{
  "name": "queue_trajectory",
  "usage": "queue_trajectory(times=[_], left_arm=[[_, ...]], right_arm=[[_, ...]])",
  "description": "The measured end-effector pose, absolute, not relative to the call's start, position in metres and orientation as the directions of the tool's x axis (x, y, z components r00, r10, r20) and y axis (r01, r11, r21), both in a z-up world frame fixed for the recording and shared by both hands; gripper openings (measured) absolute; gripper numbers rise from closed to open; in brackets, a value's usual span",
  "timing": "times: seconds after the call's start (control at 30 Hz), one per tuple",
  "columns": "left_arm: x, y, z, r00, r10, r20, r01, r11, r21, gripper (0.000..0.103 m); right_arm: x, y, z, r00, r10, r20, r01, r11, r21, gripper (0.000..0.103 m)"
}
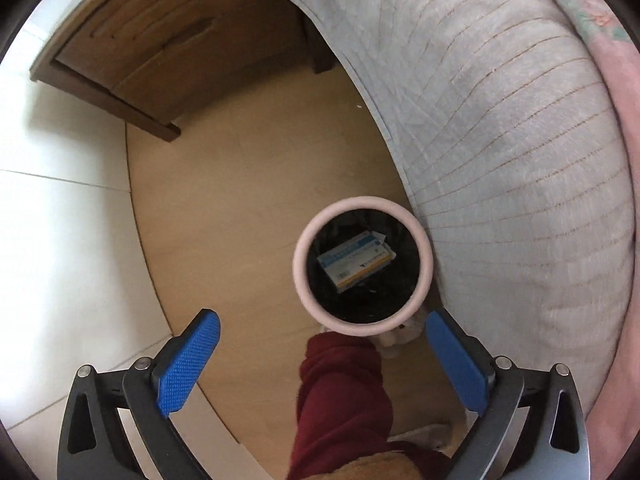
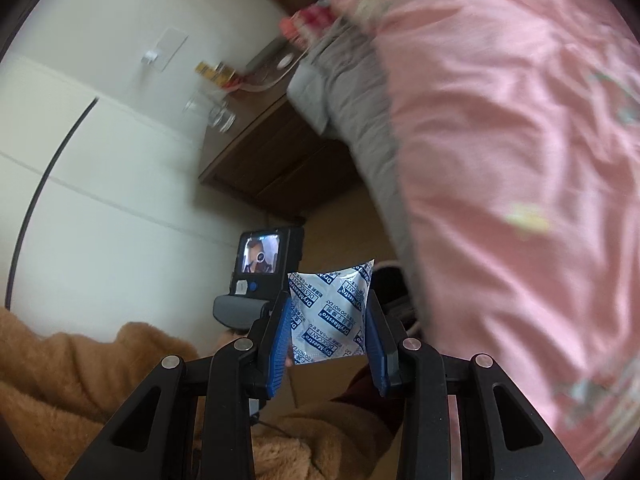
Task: Collect trash
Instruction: 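Carry the box and packet to the pink-rimmed bin and release the box, then open the right tool over the bin to drop the desiccant packet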
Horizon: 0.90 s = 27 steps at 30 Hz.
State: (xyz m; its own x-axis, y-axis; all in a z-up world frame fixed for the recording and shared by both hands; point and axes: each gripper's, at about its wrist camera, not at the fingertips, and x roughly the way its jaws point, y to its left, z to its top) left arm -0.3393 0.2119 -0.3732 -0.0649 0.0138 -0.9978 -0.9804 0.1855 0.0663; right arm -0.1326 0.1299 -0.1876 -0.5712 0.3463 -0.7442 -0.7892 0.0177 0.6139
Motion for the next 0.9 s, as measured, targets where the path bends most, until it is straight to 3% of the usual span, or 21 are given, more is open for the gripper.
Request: queue_trajectory(times=[0.23, 0.57, 0.6, 0.7, 0.9], left_arm=[[-0.383, 0.207, -0.368, -0.083, 0.026, -0.996, -0.984, 0.158, 0.086, 0.103], [-0.437, 0.205, -0.355, -0.108, 0.054, -0.993, -0.993, 0.049, 0.111, 0.103], [-0.439, 0.205, -0.353, -0.106, 0.056, -0.993, -0.993, 0.043, 0.109, 0.103], [-0.442, 0.204, -0.35, -0.1, 0.058, -0.993, -0.994, 0.029, 0.102, 0.103], [-0.437, 0.204, -0.339, -0.085, 0.069, -0.994, -0.995, 0.041, 0.088, 0.103]], right_arm=[[-0.181, 0.171, -0.234, -0.641, 0.234, -0.731, -0.76, -0.058, 0.647, 0.034], [-0.236, 0.213, -0.323, -0.582, 0.052, -0.811, -0.812, -0.09, 0.577, 0.036], [-0.239, 0.214, -0.328, -0.574, 0.04, -0.818, -0.818, -0.089, 0.569, 0.041], [-0.247, 0.216, -0.336, -0.489, 0.055, -0.87, -0.87, -0.095, 0.483, 0.091], [-0.236, 0.208, -0.316, -0.463, 0.133, -0.876, -0.886, -0.092, 0.454, 0.092]])
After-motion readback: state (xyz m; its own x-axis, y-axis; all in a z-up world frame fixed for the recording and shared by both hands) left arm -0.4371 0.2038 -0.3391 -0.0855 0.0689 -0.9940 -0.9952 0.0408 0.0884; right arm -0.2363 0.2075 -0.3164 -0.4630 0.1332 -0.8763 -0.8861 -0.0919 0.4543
